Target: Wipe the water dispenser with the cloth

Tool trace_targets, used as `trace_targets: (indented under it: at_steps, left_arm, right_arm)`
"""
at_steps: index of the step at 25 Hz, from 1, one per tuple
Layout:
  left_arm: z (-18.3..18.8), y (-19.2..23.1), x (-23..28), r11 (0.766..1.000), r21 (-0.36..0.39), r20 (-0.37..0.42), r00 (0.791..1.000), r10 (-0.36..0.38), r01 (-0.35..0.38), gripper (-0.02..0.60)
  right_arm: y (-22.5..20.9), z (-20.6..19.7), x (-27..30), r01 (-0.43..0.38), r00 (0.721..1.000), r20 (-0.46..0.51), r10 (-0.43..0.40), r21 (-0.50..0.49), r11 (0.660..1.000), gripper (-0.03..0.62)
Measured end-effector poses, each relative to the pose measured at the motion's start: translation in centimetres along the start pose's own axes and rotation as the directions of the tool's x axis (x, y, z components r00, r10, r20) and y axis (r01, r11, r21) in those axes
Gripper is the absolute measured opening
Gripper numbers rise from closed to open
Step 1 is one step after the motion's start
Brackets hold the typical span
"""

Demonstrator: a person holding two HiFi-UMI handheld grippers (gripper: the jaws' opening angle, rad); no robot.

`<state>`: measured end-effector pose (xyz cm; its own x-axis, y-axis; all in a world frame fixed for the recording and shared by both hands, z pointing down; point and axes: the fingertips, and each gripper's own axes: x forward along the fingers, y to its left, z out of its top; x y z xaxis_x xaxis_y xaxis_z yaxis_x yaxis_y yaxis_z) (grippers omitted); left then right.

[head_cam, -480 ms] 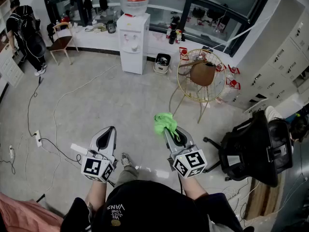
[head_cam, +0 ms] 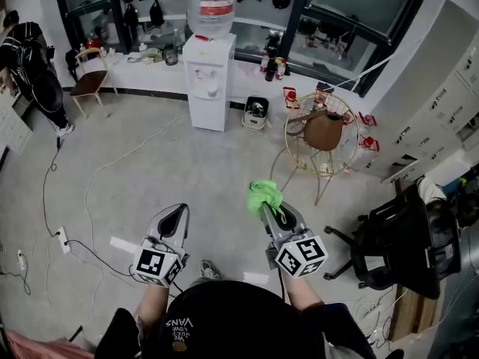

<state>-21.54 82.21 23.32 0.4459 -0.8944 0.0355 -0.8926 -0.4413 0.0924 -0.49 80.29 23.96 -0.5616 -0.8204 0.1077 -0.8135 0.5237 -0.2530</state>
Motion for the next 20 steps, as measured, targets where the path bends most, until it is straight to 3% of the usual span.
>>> trace_targets:
  at_steps: [4, 11, 14, 20]
  left_arm:
    - [0.2, 3.7, 2.6, 0.999, 0.026, -0.020, 0.999, -0.041, 0.042, 0.002]
    - [-1.1, 7.3, 8.2, 0.999, 0.012, -0.056, 0.997, -0.045, 0.046, 0.002]
    - [-2.0, 8.2, 11.3, 1.000, -0.004, -0.077, 0.997, -0.019, 0.019, 0.002]
    - [-1.3, 9.7, 19.3, 0.997, -0.013, -0.037, 0.997, 0.074, -0.074, 0.002]
  right_arm:
    - [-0.7, 0.1, 4.0, 0.042, 0.999, -0.010, -0.042, 0.023, 0.999, 0.084]
    - [-4.5, 0.4, 10.1, 0.059, 0.998, -0.039, -0.058, 0.044, 0.997, 0.086]
    - [-7.5, 0.8, 13.2, 0.041, 0.998, -0.048, -0.039, 0.047, 0.998, 0.086]
    - [-14.1, 2.7, 19.5, -0.035, 0.996, -0.085, 0.036, 0.007, 0.999, 0.086]
